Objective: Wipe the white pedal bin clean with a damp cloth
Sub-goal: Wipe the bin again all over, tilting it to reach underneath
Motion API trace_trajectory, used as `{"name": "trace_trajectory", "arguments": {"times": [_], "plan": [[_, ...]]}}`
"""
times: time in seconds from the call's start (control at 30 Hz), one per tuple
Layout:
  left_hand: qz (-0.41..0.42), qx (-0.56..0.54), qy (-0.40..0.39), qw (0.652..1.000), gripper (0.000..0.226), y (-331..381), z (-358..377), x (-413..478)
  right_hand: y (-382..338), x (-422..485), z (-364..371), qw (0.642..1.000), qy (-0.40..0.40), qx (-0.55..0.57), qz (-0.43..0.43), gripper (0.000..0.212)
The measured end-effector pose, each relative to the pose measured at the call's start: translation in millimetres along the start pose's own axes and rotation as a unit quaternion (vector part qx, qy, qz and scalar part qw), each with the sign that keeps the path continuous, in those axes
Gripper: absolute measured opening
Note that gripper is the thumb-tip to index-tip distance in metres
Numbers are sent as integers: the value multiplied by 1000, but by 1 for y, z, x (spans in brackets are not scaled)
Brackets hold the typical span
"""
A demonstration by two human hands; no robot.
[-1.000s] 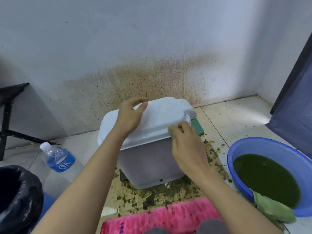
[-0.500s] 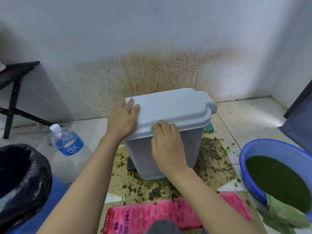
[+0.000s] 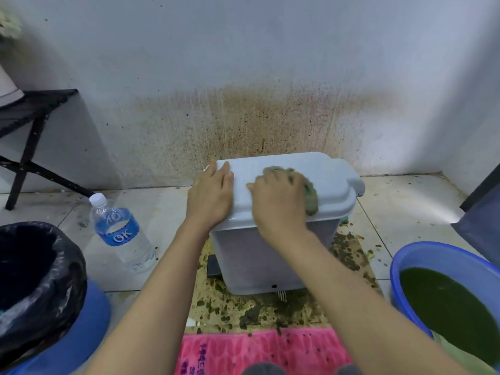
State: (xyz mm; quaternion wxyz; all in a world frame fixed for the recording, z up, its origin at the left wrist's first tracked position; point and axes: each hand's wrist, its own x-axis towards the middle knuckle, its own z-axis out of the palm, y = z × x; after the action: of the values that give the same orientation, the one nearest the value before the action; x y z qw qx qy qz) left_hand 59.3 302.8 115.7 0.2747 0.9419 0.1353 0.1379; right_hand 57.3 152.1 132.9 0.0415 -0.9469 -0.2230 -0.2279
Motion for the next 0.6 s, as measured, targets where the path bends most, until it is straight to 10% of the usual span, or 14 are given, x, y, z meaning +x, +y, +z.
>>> {"name": "trace_trajectory", "arguments": {"times": [0.13,0.23,0.37,0.47,0.6], "plan": [[9,-31,-23,999,50,-1,-6,-6,-15,-14,-6,995,50,71,-47,10],[-22,-181,-32,983,45,4,-22,-13,4,-15,-23,940,26,341,16,22],[-33,-354,129,926,22,29,-26,-66,24,-23,-40,672,66,682,281,22],[-2,-390,94,916,25,51,-12,-121,33,-31,-34,468,20,799,377,26],[-6,-439,-27,898,63,65,0,-152,34,-49,-37,390,-44,819,419,30]]}}
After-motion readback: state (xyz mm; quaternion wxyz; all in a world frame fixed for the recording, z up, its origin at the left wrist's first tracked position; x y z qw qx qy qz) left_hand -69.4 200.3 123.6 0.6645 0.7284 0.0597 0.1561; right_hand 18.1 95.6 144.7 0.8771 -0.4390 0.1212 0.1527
